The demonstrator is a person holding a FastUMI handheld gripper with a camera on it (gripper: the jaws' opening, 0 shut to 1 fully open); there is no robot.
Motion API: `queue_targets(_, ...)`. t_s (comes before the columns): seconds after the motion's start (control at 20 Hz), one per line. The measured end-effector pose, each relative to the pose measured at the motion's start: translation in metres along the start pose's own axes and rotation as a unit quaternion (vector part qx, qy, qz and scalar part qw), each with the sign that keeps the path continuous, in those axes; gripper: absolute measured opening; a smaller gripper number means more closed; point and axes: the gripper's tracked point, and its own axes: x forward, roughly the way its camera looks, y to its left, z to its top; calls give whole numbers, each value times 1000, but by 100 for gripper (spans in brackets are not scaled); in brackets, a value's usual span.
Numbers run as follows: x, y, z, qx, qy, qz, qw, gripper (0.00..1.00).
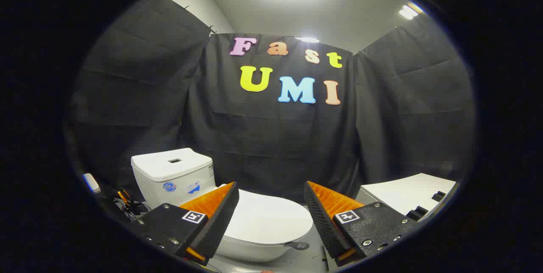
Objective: Open the toilet lid.
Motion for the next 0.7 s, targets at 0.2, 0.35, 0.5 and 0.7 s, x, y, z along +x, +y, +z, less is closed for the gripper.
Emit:
queue_targets(0.2, -1, -5, 0, 8, -3, -5, 1000, 95)
queue_targets(0.35, -2, -11, -1, 1, -3, -15, 1000, 95)
queue_targets(0.5, -3, -15, 1, 0, -6, -24, 1000, 95)
queue_targets(0.7, -5, -26, -1, -1, -6, -41, 999, 95)
